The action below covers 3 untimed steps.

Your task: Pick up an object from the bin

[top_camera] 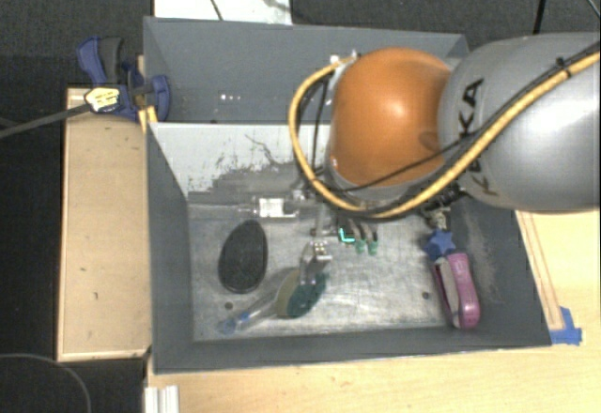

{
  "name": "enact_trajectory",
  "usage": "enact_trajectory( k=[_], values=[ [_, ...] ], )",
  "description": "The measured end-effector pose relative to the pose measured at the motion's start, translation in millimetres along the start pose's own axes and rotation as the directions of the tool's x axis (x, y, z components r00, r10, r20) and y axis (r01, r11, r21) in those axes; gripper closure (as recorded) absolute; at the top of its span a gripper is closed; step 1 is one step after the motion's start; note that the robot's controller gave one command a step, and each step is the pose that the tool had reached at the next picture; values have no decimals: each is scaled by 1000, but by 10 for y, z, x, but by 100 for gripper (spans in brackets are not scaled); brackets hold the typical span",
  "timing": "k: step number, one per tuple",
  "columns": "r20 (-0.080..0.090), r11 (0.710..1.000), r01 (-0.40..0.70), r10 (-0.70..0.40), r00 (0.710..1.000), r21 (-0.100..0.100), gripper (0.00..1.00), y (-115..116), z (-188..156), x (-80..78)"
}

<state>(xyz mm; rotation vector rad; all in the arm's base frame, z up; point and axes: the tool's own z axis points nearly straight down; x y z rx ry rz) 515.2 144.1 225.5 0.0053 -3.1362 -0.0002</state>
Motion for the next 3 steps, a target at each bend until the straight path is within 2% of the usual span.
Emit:
enact_trajectory(
  k=[1, 2, 3],
  values=[
    [-3, 999, -46, 46, 999, 1, 0, 35, 1425, 250],
    [6, 999, -52, 52, 999, -1, 100, 37, 1381, 221],
    [16, 998, -63, 63, 998, -4, 100, 51, -49, 86]
  ],
)
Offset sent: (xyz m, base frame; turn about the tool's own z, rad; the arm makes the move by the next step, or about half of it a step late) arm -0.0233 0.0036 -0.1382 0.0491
